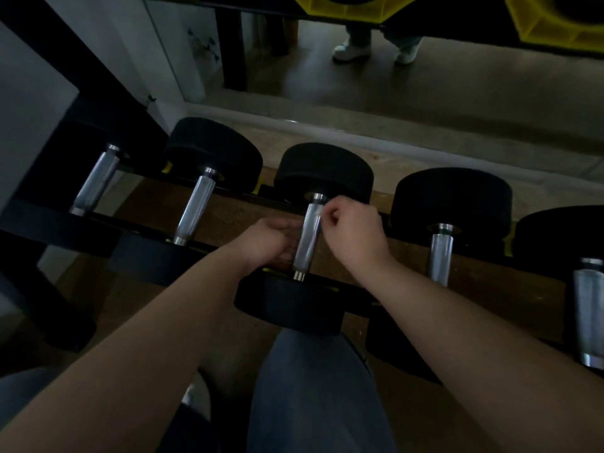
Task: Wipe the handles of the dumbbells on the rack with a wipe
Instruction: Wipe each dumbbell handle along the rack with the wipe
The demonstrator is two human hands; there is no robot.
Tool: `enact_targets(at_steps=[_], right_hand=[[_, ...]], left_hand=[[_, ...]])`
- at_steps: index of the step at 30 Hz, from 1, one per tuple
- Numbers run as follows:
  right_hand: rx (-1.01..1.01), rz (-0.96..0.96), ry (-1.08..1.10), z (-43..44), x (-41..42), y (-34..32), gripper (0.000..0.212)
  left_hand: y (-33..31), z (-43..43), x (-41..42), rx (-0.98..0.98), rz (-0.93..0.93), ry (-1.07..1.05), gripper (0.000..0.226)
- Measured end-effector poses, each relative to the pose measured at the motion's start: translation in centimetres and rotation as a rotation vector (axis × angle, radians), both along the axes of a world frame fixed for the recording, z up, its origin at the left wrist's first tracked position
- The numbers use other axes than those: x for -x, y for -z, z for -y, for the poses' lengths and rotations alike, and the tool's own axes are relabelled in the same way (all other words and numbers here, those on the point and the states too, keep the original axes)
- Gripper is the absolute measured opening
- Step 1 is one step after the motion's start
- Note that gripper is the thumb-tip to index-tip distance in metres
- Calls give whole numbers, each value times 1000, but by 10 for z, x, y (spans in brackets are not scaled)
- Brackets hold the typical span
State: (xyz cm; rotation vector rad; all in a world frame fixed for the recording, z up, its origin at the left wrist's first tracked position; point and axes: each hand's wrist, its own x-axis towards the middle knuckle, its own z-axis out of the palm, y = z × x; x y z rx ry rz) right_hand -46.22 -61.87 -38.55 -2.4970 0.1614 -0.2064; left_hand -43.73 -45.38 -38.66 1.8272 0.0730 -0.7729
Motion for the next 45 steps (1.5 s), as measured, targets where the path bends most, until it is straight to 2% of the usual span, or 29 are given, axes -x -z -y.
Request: enact_targets(at_steps=[2,4,6,8,11,13,14,17,21,22,24,27,29,31,35,38,42,44,45], right_hand=[[-92,-61,54,1,-1,1,9],[-153,-251,5,2,5,0,8],[-126,-488,-110,1,15,2,11],[-98,-582,-164,-1,22,5,11],[-336,-538,27,-4,16,-1,1],[-498,-417,180,-1,3,-8,4],[-518,-366,215,0,-5,-12,3],[-375,-378,196,-1,-14,-14,10],[-235,-725,-32,-10,13,-3,5],[-255,-780,-48,-10,17,0,3],[-376,-783,52,-8,13,2,3],[-684,-626,310,-3,-6,-1,7],[-845,-520,357,0,-17,-7,11],[-816,-526,287,2,-18,-10,13],[-560,-828,37,-1,-1,-7,11],[-682,-877,91,-1,-3,-2,10],[-993,-671,303,0,-24,2,17],[-1023,-644,303,0,-29,6,21],[-971,-672,262,0,-27,7,23]], left_hand=[[3,0,-2,3,8,4,49],[6,-2,-2,-5,30,4,49],[8,-3,-1,2,83,34,45],[8,-3,0,26,142,39,37],[6,-4,1,29,180,29,37],[7,-4,0,8,195,32,36],[8,-4,0,3,199,22,36],[9,-3,-1,2,208,1,39],[11,-1,0,15,224,-13,37],[11,-2,-1,16,232,-16,36],[12,-2,-2,8,249,-14,36],[16,-4,-4,15,226,-4,40],[18,-5,-5,11,224,-2,40],[19,-5,-6,9,228,-8,39],[21,-3,-9,33,201,-28,38],[20,-2,-9,41,190,-41,36],[18,-3,-9,46,192,-22,33],[18,-3,-10,60,171,-30,34],[18,-3,-9,67,159,-33,34]])
